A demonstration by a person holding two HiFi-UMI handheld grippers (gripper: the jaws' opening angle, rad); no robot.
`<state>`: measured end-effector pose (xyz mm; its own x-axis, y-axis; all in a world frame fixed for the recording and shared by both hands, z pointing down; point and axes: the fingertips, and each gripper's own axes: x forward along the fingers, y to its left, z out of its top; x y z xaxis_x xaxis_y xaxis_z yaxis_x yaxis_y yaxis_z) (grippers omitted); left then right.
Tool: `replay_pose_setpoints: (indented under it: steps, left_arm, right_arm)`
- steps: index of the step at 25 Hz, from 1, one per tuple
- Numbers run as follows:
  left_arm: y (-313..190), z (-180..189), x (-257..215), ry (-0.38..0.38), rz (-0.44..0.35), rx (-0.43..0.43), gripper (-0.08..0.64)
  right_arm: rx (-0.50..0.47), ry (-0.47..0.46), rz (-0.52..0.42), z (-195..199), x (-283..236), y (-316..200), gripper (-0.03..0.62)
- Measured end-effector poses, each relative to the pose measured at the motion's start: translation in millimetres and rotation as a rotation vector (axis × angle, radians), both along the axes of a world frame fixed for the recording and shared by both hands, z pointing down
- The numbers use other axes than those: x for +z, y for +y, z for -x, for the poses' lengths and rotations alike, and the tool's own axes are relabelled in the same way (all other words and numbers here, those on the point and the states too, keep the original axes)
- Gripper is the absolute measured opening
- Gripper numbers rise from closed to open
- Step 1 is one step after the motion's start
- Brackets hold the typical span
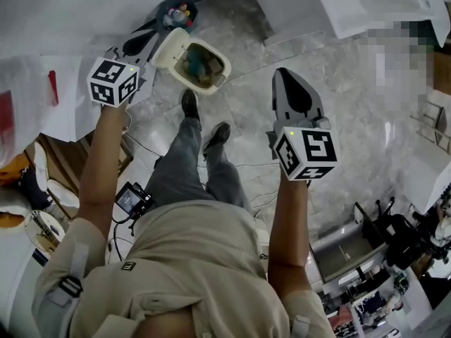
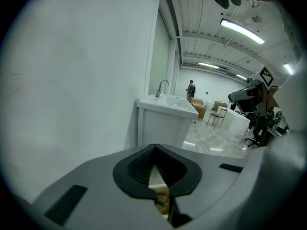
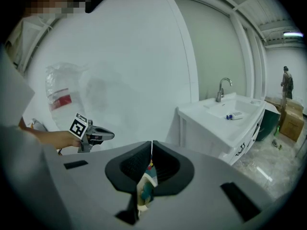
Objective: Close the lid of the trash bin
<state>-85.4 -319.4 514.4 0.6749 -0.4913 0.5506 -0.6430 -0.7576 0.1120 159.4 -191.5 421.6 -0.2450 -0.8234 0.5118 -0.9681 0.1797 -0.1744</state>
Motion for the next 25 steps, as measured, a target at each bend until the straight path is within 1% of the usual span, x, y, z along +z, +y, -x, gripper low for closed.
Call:
replay_pose_setpoints:
  steps: [13,19,25]
  left_arm:
    - [-18.5,24.1,130.6,-0.108,0.159,-0.047,0.015]
    - [-23.6,33.6,177.3,-0.154,0.213,-0.068,0.015]
    - [-21.7,38.2,203.7,-0.171,0.244,-0.082,0.015]
  right_arm:
    - [0.018,-0.014,0.107,2.4,71.9,-3.4,0.026]
    - [0.019,-0.021,0.156,4.3,100.2,1.3,0.026]
    - [0.024,-0.022,0.188,4.7,119.6,7.6,0.026]
